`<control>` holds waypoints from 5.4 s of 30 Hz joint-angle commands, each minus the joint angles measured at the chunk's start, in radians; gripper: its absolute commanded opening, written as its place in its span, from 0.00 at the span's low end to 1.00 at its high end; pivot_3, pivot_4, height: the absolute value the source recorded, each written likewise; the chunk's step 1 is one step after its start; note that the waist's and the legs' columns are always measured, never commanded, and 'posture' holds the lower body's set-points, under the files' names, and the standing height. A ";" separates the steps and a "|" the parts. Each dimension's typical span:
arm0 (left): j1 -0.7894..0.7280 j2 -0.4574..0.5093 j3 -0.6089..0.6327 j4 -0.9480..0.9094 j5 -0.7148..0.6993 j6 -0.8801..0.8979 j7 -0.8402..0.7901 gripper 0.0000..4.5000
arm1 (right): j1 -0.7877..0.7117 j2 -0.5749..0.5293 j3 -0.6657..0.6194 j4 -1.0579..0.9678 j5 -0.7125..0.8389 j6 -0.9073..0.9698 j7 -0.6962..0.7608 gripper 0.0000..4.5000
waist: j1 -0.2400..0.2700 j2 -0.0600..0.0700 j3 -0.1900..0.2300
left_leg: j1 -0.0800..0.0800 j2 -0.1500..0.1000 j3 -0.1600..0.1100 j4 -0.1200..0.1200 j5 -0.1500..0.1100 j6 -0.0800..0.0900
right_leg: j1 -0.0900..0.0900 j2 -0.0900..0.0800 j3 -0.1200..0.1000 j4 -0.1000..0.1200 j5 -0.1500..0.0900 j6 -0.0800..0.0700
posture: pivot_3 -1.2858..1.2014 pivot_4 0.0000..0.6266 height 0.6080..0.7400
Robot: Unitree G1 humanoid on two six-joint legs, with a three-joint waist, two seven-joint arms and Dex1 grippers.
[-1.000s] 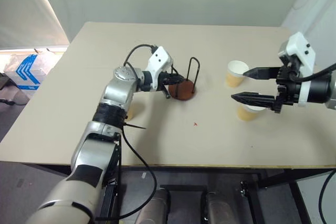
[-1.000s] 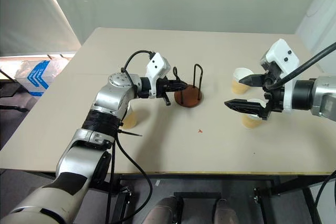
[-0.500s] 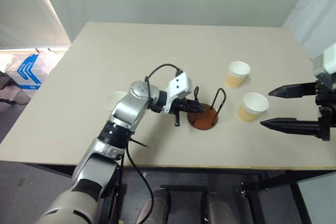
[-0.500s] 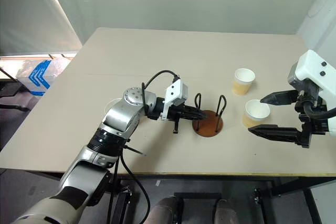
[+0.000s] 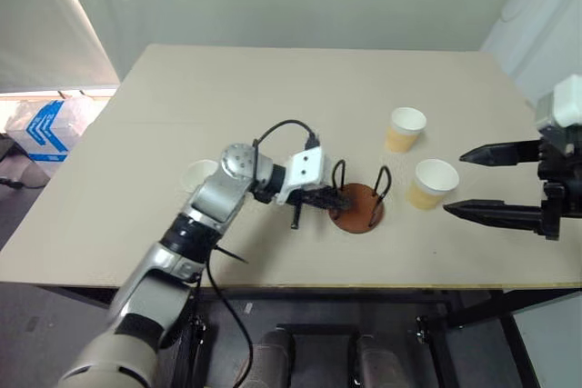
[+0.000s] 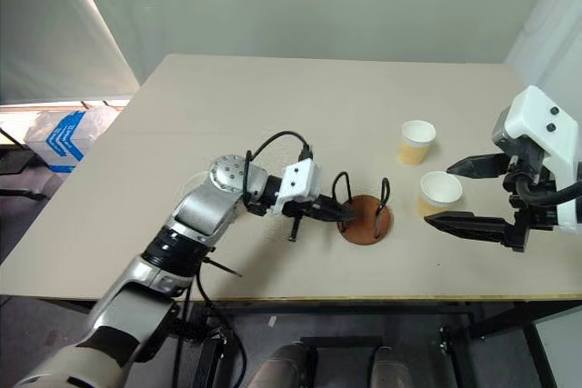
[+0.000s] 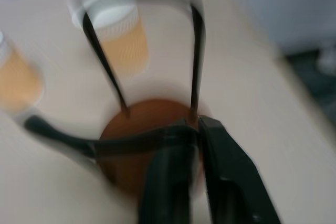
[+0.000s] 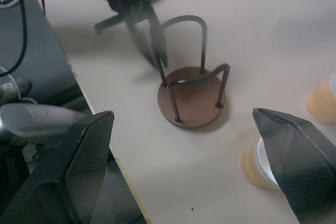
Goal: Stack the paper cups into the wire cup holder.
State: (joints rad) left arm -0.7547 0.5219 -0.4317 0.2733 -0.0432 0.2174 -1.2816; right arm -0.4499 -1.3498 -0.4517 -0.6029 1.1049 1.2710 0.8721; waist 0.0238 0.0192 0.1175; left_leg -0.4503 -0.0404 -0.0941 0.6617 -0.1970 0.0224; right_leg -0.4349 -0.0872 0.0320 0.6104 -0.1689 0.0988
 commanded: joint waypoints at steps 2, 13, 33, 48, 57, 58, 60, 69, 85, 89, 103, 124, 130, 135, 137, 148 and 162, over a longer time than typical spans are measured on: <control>-0.028 0.008 0.048 -0.004 0.000 -0.017 0.015 0.49 | -0.028 0.002 0.032 0.009 -0.011 -0.059 -0.010 1.00 | 0.005 -0.002 0.001 | -0.005 0.000 -0.002 0.000 0.002 -0.001 | -0.004 0.000 -0.001 0.000 0.000 0.000 | 0.52 0.24 1.00; -0.031 -0.015 0.124 -0.018 -0.052 0.006 0.039 0.98 | -0.077 -0.008 0.131 0.058 -0.059 -0.145 0.020 1.00 | 0.010 -0.002 0.001 | -0.007 -0.001 -0.002 0.001 -0.001 -0.006 | -0.005 0.000 -0.001 0.000 0.002 -0.011 | 0.52 0.24 1.00; -0.130 0.158 0.307 -0.185 -0.188 0.188 0.008 0.98 | -0.607 0.284 0.666 0.556 -0.656 -0.537 0.151 1.00 | -0.005 -0.002 0.002 | -0.006 0.001 -0.001 0.002 -0.009 0.002 | -0.007 -0.001 -0.003 0.000 0.005 -0.007 | 0.52 0.24 1.00; -0.094 0.208 0.324 -0.324 -0.225 0.309 0.073 0.98 | -0.804 0.567 0.913 1.267 -1.213 -1.039 0.222 1.00 | -0.008 -0.002 0.002 | -0.005 0.002 -0.003 0.000 -0.007 -0.001 | -0.008 -0.001 -0.003 0.001 0.007 -0.024 | 0.52 0.24 1.00; -0.090 0.221 0.320 -0.335 -0.219 0.312 0.093 0.98 | -0.894 0.673 0.901 1.588 -1.351 -1.195 0.183 1.00 | -0.007 -0.001 0.002 | -0.005 0.002 -0.003 -0.001 -0.008 -0.004 | -0.009 -0.001 -0.004 0.001 0.008 -0.026 | 0.52 0.24 1.00; -0.088 0.223 0.320 -0.338 -0.220 0.312 0.094 0.98 | -0.902 0.682 0.898 1.617 -1.359 -1.203 0.177 1.00 | -0.007 -0.001 0.002 | -0.005 0.002 -0.003 -0.001 -0.008 -0.004 | -0.009 -0.001 -0.004 0.001 0.008 -0.026 | 0.52 0.24 1.00; -0.086 0.225 0.321 -0.340 -0.221 0.312 0.096 0.98 | -0.913 0.693 0.891 1.657 -1.373 -1.218 0.172 1.00 | -0.006 -0.001 0.002 | -0.005 0.002 -0.003 -0.002 -0.008 -0.005 | -0.010 -0.001 -0.004 0.001 0.008 -0.026 | 0.52 0.24 1.00; -0.052 0.254 0.331 -0.368 -0.220 0.313 0.108 1.00 | -0.930 0.742 0.868 1.790 -1.416 -1.259 0.114 0.79 | -0.007 -0.001 0.003 | -0.005 0.002 -0.003 -0.007 -0.006 -0.011 | -0.012 -0.001 -0.004 0.001 0.008 -0.027 | 0.52 0.24 1.00; -0.022 0.271 0.320 -0.358 -0.212 0.284 0.110 1.00 | -0.866 0.728 0.822 1.669 -1.402 -1.275 0.223 0.01 | -0.007 -0.001 0.003 | -0.005 0.003 -0.004 -0.015 -0.005 -0.014 | -0.015 -0.001 -0.006 0.002 0.009 -0.029 | 0.52 0.24 1.00; -0.021 0.280 0.334 -0.357 -0.233 0.298 0.095 1.00 | -0.841 0.650 0.778 1.460 -1.357 -1.228 0.334 0.01 | -0.005 0.000 0.003 | -0.005 0.003 -0.004 -0.015 -0.003 -0.016 | -0.015 -0.001 -0.006 0.002 0.009 -0.029 | 0.52 0.24 1.00; -0.085 0.331 0.423 -0.342 -0.463 0.449 -0.033 1.00 | -0.808 0.393 0.659 0.401 -0.947 -0.503 0.733 0.01 | -0.012 -0.001 0.005 | -0.004 0.006 -0.004 -0.016 0.004 -0.023 | -0.013 0.002 -0.008 0.002 0.003 -0.038 | 0.52 0.24 1.00; -0.087 0.356 0.397 -0.325 -0.431 0.411 -0.046 1.00 | -0.683 0.373 0.807 0.368 -0.963 -0.663 0.718 0.01 | -0.015 -0.001 0.004 | -0.002 0.005 -0.006 -0.016 0.010 -0.012 | -0.014 0.002 -0.007 0.008 0.004 -0.040 | 0.52 0.24 1.00; -0.080 0.357 0.392 -0.329 -0.424 0.402 -0.044 1.00 | -0.663 0.389 0.828 0.381 -0.994 -0.682 0.705 0.10 | -0.015 -0.001 0.004 | -0.003 0.006 -0.006 -0.016 0.010 -0.012 | -0.014 0.002 -0.008 0.007 0.004 -0.040 | 0.52 0.24 1.00; -0.074 0.362 0.388 -0.339 -0.420 0.399 -0.046 1.00 | -0.663 0.402 0.834 0.392 -1.012 -0.679 0.691 0.44 | -0.015 -0.001 0.004 | -0.002 0.006 -0.006 -0.016 0.010 -0.012 | -0.014 0.002 -0.008 0.008 0.004 -0.040 | 0.52 0.24 1.00; -0.068 0.366 0.390 -0.346 -0.419 0.397 -0.045 1.00 | -0.660 0.414 0.828 0.405 -1.025 -0.683 0.664 0.59 | -0.016 -0.001 0.004 | -0.002 0.006 -0.006 -0.016 0.010 -0.012 | -0.014 0.002 -0.008 0.008 0.004 -0.040 | 0.52 0.24 1.00; -0.001 0.563 0.394 -0.408 -0.215 0.207 -0.012 1.00 | -0.665 0.480 0.640 0.369 -0.836 -0.405 0.539 0.82 | -0.017 -0.001 0.005 | -0.003 0.006 -0.006 -0.017 0.009 -0.013 | -0.016 0.003 -0.007 0.007 0.004 -0.039 | 0.52 0.24 1.00; 0.248 0.787 0.427 -0.561 -0.108 0.174 -0.016 1.00 | -0.661 0.426 0.601 0.323 -0.620 -0.303 0.557 0.82 | -0.019 -0.002 0.004 | -0.003 0.010 -0.008 -0.023 0.008 -0.019 | -0.019 0.010 -0.006 0.008 0.000 -0.048 | 0.52 0.24 1.00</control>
State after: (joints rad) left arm -0.5142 1.2832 -0.0478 -0.2635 -0.1683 0.3874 -1.3165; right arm -1.0868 -0.9173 0.1715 -0.2654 0.4643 0.9679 1.4353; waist 0.0049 0.0167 0.1215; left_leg -0.4527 -0.0298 -0.1026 0.6382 -0.1892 0.0032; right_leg -0.4546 -0.0773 0.0264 0.6201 -0.1699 0.0491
